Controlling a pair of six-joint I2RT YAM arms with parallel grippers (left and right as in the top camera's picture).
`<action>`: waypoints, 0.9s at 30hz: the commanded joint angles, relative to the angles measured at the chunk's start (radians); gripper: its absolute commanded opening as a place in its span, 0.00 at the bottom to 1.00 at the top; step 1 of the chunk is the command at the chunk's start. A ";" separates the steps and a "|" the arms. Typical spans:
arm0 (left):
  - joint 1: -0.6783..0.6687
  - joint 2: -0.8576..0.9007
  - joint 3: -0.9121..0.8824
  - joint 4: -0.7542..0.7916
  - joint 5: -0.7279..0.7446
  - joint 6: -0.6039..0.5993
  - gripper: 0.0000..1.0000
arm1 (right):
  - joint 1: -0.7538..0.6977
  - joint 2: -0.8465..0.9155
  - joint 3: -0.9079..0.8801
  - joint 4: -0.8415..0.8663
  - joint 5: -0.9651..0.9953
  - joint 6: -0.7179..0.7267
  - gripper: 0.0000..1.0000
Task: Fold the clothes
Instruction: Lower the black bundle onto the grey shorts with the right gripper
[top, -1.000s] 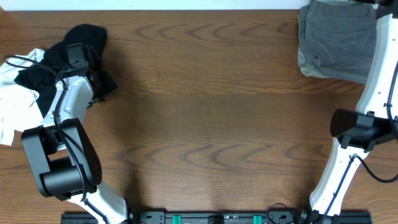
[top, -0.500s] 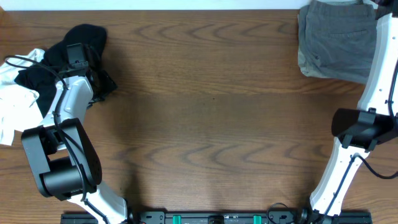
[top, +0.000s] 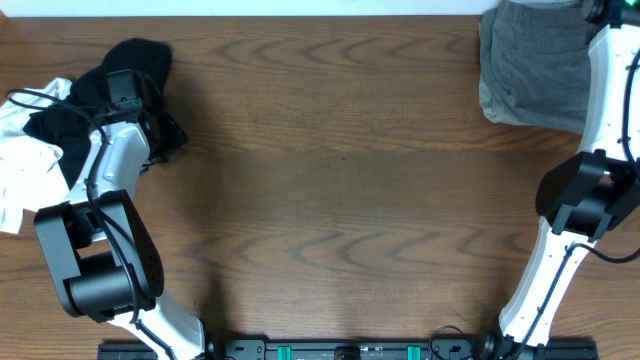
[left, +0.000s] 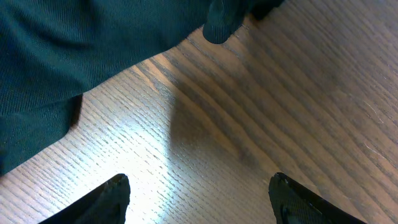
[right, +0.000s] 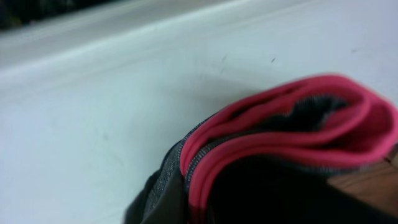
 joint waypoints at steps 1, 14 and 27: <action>-0.003 0.006 -0.011 0.003 -0.002 0.016 0.73 | -0.029 0.000 -0.029 0.034 -0.045 -0.068 0.01; -0.003 0.006 -0.011 0.004 -0.001 0.016 0.73 | -0.096 0.001 -0.075 0.093 -0.210 -0.133 0.01; -0.003 0.006 -0.011 -0.005 -0.001 0.005 0.73 | -0.096 0.001 -0.161 -0.018 -0.122 -0.118 0.01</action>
